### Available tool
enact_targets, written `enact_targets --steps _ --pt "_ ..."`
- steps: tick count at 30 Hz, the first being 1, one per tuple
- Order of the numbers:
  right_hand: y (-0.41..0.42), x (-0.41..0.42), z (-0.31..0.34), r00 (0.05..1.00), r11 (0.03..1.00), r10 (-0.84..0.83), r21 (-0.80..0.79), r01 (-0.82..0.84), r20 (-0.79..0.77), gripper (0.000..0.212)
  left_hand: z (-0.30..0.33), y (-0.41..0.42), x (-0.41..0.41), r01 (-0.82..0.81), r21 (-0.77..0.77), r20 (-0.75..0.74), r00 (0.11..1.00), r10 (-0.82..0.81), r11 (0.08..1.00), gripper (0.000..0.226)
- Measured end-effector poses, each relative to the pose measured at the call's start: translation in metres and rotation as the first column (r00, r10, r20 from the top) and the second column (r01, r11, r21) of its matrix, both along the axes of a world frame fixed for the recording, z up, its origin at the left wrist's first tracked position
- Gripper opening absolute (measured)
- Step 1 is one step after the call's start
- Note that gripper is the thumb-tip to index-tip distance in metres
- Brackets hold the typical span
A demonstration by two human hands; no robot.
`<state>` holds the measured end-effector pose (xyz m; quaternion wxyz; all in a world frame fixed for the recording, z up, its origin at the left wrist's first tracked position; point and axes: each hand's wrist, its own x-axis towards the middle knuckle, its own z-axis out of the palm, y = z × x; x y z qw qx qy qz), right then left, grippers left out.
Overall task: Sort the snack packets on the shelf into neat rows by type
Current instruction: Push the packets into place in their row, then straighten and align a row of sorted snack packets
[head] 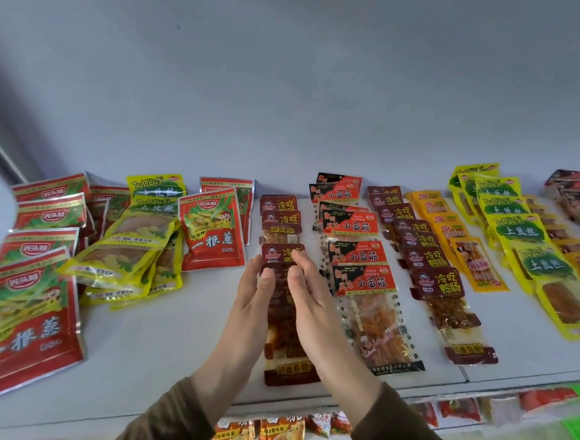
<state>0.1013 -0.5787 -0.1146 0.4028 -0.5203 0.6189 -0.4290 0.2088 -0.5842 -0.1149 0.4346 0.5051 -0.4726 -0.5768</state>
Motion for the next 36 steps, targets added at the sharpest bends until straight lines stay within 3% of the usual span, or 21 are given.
enact_targets --steps 4,9,12,14,17,20,23,25,31,36 --pt "-0.004 0.002 0.023 0.997 0.998 0.063 -0.021 -0.062 0.049 0.053 0.011 -0.011 0.017 -0.048 -0.068 0.088 0.995 0.054 0.997 0.055" --pt "-0.026 0.015 0.043 0.966 0.989 0.13 0.043 -0.143 0.225 0.046 0.024 -0.043 0.049 -0.137 -0.16 0.156 0.974 0.162 0.978 0.044" --pt "-0.052 0.033 0.049 0.94 0.985 0.126 0.076 -0.158 0.317 0.033 0.028 -0.079 0.08 -0.136 -0.17 0.286 0.941 0.181 0.976 0.062" --pt "-0.075 0.047 0.053 0.935 0.983 0.082 0.126 -0.133 0.344 0.033 0.028 -0.107 0.102 -0.087 -0.219 0.554 0.809 0.197 0.972 0.072" --pt "-0.103 0.071 0.054 0.941 0.974 0.012 0.207 -0.087 0.34 0.031 0.031 -0.136 0.124 0.059 -0.169 0.853 0.509 0.116 0.984 0.075" --pt "-0.132 0.094 0.044 0.944 0.968 -0.084 0.252 0.0 0.319 0.036 0.028 -0.155 0.136 0.231 -0.054 0.952 0.305 -0.02 0.971 0.082" --pt "-0.164 0.105 0.014 0.967 0.963 -0.134 0.26 0.074 0.219 0.07 0.016 -0.165 0.139 0.354 0.023 0.978 0.185 -0.094 0.935 0.09" --pt "-0.169 0.109 0.004 0.968 0.959 -0.172 0.256 0.122 0.182 0.06 0.011 -0.165 0.139 0.413 0.043 0.989 0.115 -0.098 0.91 0.091" --pt "-0.177 0.109 -0.013 0.973 0.961 -0.201 0.216 0.173 0.113 0.052 -0.004 -0.16 0.135 0.489 -0.012 0.997 0.075 -0.028 0.872 0.084" --pt "-0.188 0.108 -0.014 0.969 0.956 -0.234 0.204 0.212 0.085 0.034 -0.005 -0.158 0.136 0.468 -0.067 0.994 0.112 0.016 0.881 0.092"
